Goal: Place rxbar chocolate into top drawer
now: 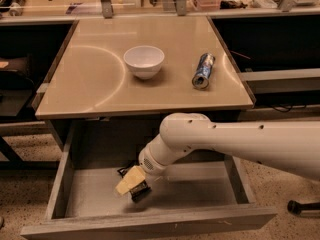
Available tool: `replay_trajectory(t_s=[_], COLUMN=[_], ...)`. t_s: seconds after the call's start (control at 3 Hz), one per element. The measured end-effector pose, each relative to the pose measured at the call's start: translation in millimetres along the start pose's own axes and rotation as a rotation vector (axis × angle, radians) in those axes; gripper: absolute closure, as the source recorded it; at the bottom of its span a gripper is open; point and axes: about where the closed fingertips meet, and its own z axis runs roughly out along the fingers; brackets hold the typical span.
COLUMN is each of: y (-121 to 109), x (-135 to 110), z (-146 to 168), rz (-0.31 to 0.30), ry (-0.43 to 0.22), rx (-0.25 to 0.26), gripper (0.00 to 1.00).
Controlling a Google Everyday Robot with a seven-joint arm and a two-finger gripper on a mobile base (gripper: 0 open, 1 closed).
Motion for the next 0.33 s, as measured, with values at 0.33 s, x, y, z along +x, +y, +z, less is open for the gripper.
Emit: replay_trajectory(t_s=[0.33], y=[0.0], x=[0.0], z=[0.0], rz=[0.0], ry=[0.0], rx=[0.0], gripper=[0.0])
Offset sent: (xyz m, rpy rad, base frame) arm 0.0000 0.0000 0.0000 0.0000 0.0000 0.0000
